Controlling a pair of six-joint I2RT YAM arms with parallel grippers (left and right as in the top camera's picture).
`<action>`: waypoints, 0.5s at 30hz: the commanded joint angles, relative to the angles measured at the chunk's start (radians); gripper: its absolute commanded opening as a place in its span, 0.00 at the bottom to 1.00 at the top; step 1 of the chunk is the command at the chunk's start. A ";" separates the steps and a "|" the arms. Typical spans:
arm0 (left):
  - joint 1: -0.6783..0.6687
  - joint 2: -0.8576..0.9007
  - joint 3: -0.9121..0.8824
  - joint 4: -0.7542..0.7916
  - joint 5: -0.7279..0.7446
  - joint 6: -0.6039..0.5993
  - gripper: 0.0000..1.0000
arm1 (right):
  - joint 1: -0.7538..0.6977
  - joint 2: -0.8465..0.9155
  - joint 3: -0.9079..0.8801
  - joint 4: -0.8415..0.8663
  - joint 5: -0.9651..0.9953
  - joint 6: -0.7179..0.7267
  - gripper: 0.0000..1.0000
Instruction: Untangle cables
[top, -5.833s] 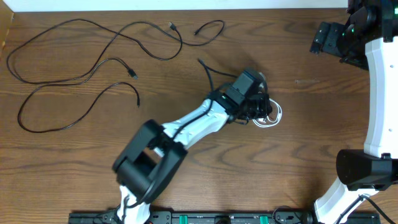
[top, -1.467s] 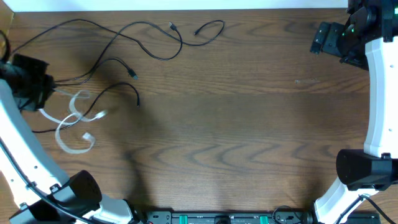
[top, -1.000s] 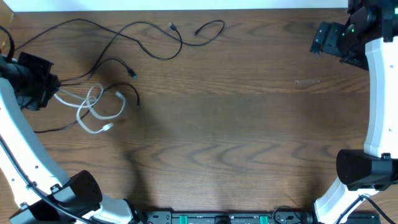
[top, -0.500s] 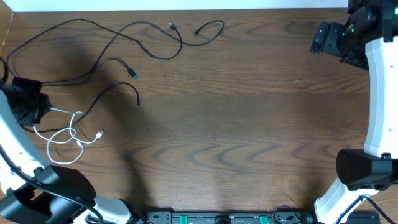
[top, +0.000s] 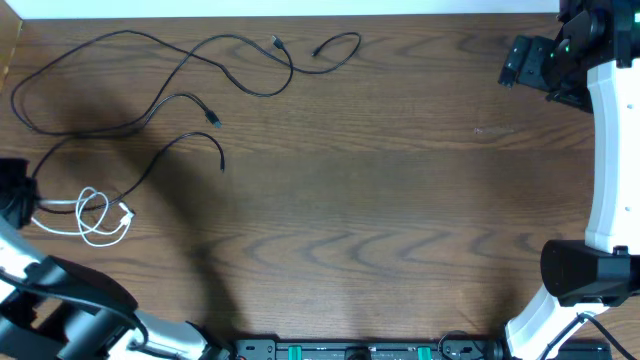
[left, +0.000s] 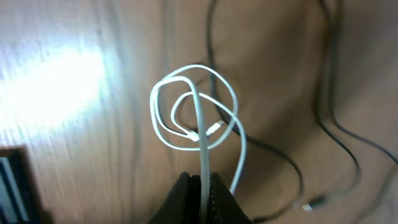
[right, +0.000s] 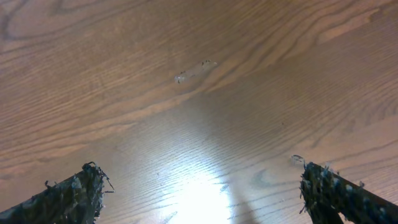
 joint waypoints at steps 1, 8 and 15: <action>0.030 0.076 -0.005 -0.004 -0.057 0.002 0.08 | 0.002 0.003 -0.004 -0.001 0.008 0.013 0.99; 0.083 0.159 -0.005 -0.027 -0.353 -0.088 0.08 | 0.002 0.003 -0.004 -0.001 0.008 0.013 0.99; 0.163 0.163 -0.005 -0.021 -0.425 -0.163 0.08 | 0.002 0.003 -0.004 -0.001 0.008 0.013 0.99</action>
